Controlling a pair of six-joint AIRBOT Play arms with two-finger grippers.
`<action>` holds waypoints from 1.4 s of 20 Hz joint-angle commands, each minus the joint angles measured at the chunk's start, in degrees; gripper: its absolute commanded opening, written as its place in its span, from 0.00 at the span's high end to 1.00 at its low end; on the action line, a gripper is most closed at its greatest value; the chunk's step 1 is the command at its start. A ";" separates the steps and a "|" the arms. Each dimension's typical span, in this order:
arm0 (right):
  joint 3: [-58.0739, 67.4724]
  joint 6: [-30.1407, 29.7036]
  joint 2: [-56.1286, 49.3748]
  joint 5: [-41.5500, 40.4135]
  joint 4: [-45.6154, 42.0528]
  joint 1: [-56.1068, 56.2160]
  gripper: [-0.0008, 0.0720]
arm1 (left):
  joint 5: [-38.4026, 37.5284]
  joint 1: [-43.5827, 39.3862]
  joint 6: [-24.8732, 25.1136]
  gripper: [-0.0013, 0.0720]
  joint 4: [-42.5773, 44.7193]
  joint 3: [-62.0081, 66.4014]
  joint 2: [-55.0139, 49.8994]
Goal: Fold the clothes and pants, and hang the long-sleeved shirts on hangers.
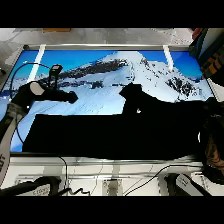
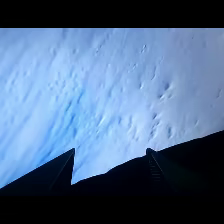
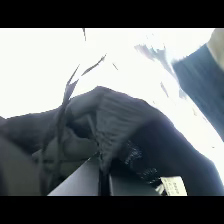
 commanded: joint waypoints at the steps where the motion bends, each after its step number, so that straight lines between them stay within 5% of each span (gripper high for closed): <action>1: 1.05 -2.56 7.08 -0.09 -0.61 0.70 0.96 | 4.28 -2.91 -0.63 0.30 -15.96 0.07 -5.97; 4: 1.03 -2.56 8.37 0.81 -0.55 0.70 0.96 | 8.00 -10.43 4.44 0.23 -18.14 1.99 -12.55; 13: 0.39 -2.56 8.17 1.68 -3.50 0.70 0.96 | 17.35 -31.63 4.48 0.23 -18.05 19.93 -27.85; 28: -3.34 -2.73 8.17 1.84 -3.58 0.70 0.96 | 31.04 -37.20 7.93 0.24 -19.45 22.73 -35.17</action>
